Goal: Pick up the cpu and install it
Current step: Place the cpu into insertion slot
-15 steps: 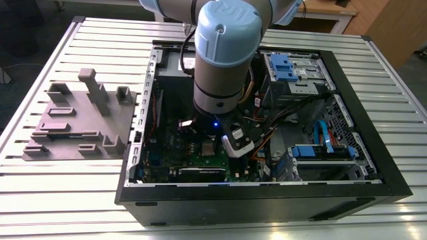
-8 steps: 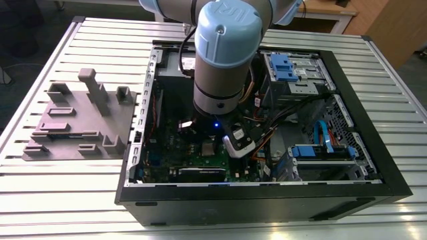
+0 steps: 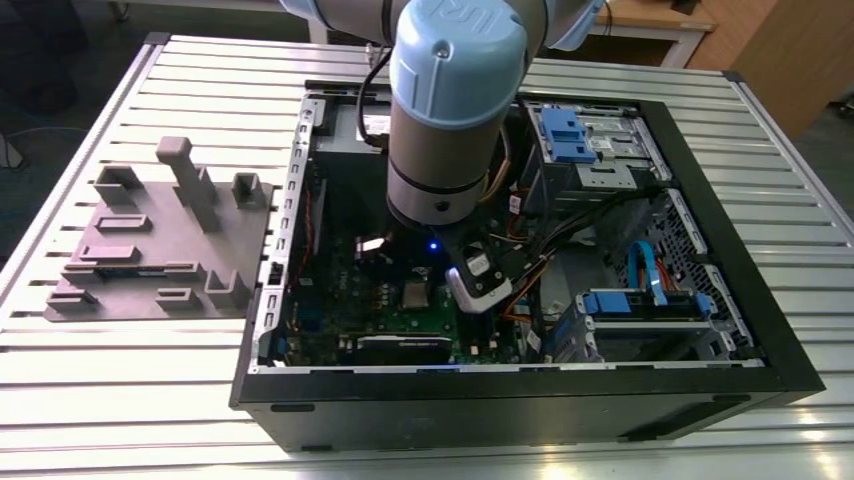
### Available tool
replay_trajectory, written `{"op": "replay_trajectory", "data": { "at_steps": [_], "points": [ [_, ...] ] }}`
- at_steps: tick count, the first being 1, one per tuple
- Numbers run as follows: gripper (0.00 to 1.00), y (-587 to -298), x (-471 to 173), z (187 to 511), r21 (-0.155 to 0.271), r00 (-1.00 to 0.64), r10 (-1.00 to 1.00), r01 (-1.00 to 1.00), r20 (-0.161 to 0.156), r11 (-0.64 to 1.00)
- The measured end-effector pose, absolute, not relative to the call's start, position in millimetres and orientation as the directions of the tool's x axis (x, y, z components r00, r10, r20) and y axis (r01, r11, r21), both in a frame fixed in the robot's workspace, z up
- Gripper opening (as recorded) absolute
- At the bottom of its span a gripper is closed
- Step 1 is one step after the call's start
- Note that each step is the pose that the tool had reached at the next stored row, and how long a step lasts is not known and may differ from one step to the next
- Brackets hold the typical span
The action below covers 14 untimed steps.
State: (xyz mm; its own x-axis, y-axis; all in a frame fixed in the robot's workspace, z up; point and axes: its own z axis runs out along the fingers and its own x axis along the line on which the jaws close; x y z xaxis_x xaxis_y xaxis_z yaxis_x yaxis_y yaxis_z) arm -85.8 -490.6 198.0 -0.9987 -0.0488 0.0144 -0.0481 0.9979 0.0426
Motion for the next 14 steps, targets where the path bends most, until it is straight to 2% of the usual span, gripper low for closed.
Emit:
{"op": "replay_trajectory", "data": {
  "at_steps": [14],
  "points": [
    [0.41,-491.0,-85.6,197.9,0.042,-0.999,-0.052,-0.051,0.014,0.998]
  ]
}}
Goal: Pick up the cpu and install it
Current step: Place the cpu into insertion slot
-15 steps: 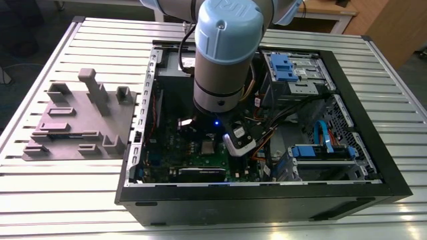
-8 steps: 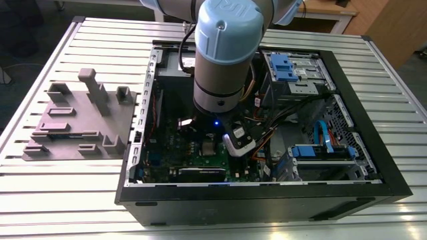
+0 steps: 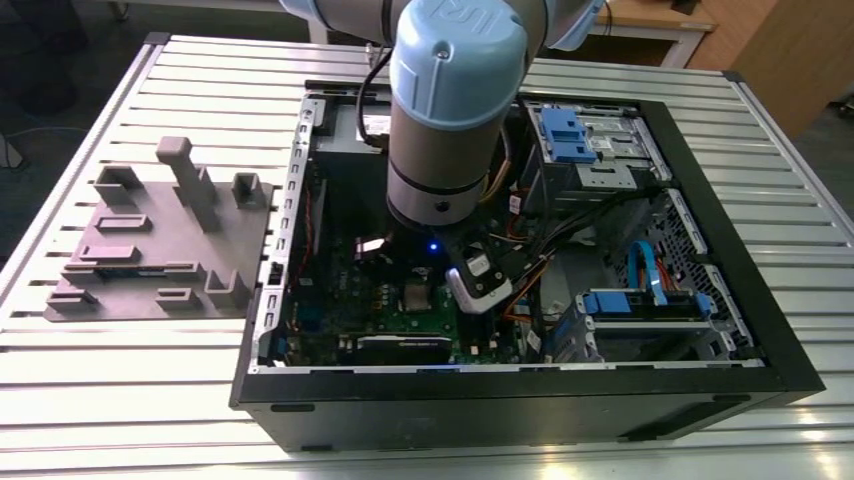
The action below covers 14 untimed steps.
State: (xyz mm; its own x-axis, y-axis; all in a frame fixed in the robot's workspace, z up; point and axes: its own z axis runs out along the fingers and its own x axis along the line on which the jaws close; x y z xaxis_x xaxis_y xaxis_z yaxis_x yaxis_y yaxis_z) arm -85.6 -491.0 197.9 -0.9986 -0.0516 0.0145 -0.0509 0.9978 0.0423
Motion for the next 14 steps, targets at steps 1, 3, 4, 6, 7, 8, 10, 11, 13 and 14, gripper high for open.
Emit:
{"op": "replay_trajectory", "data": {
  "at_steps": [1,3,4,6,7,8,10,11,13,14],
  "points": [
    [0.41,-491.1,-85.4,198.0,0.042,-0.999,-0.053,-0.052,0.015,0.998],
    [0.47,-491.2,-85.0,197.5,0.042,-0.998,-0.056,-0.055,0.014,0.998],
    [0.53,-491.2,-84.6,197.2,0.042,-0.998,-0.058,-0.057,0.014,0.998],
    [0.53,-491.5,-83.9,196.4,0.042,-0.998,-0.061,-0.06,0.014,0.997],
    [0.53,-491.8,-83.6,195.9,0.041,-0.998,-0.062,-0.062,0.014,0.997],
    [0.53,-492.3,-83.4,195.4,0.042,-0.998,-0.063,-0.062,0.015,0.997],
    [0.53,-492.9,-83.1,194.0,0.042,-0.998,-0.063,-0.062,0.014,0.997],
    [0.53,-493.1,-83.0,193.2,0.042,-0.998,-0.063,-0.062,0.014,0.997],
    [0.52,-493.3,-82.6,191.3,0.041,-0.998,-0.063,-0.062,0.015,0.997],
    [0.45,-493.4,-82.5,190.8,0.04,-0.998,-0.063,-0.062,0.015,0.997]
  ]
}}
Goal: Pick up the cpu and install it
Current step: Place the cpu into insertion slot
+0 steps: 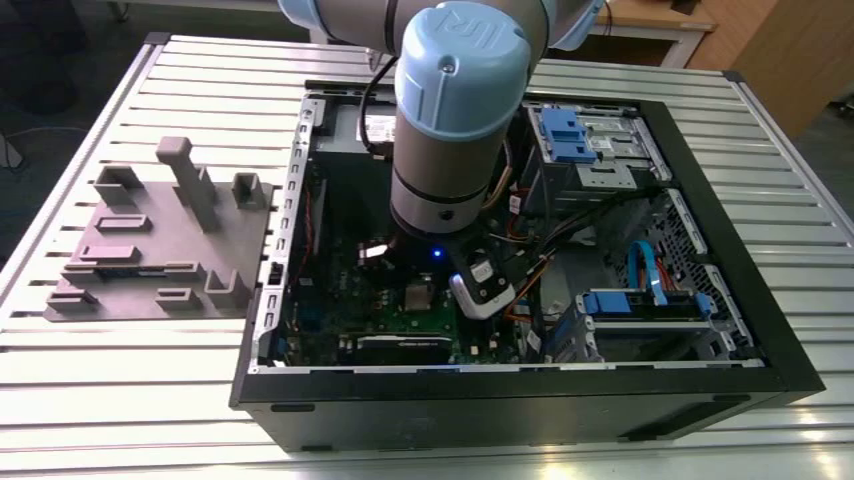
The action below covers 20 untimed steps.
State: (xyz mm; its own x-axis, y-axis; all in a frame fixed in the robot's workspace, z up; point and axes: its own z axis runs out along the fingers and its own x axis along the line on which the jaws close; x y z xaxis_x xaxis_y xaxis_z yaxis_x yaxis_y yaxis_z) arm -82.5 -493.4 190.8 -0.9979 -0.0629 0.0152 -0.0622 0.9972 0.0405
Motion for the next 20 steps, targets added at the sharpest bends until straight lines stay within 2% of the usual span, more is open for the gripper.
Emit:
{"op": "replay_trajectory", "data": {
  "at_steps": [1,20],
  "points": [
    [0.42,-493.5,-82.5,190.3,0.04,-0.998,-0.063,-0.062,0.015,0.997],
    [0.42,-493.3,-82.5,194.3,0.042,-0.998,-0.062,-0.062,0.014,0.997]
  ]
}}
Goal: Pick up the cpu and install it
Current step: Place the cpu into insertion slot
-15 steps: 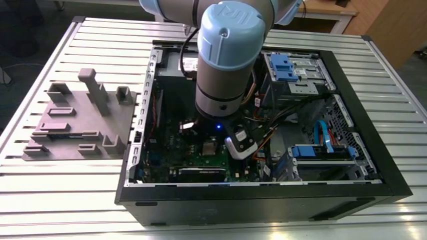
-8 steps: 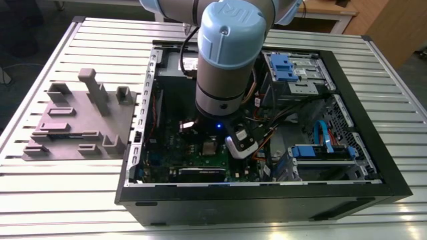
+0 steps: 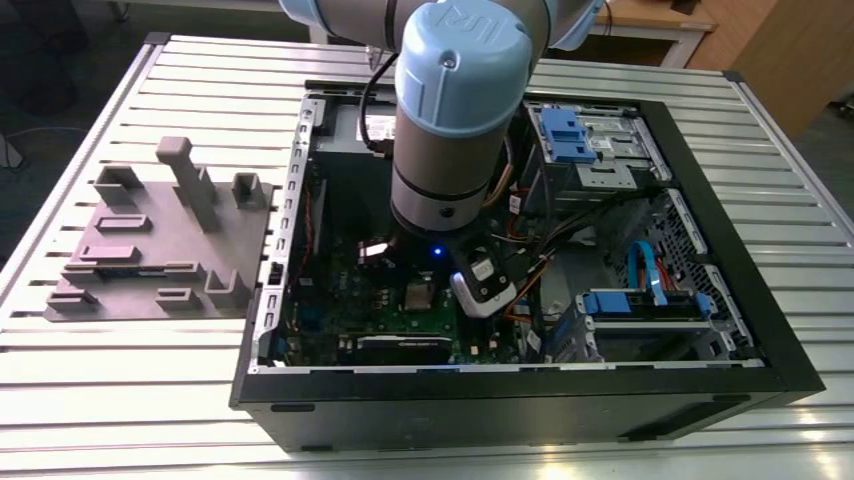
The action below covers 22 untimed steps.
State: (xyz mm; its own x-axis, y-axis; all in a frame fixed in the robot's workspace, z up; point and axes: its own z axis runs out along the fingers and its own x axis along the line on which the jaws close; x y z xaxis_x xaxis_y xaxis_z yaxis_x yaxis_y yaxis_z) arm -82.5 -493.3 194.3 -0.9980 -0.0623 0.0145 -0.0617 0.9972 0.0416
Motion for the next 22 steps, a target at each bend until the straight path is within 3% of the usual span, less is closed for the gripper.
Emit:
{"op": "replay_trajectory", "data": {
  "at_steps": [22],
  "points": [
    [0.42,-492.2,-84.9,194.4,0.042,-0.999,-0.043,-0.042,0.016,0.998]
  ]
}}
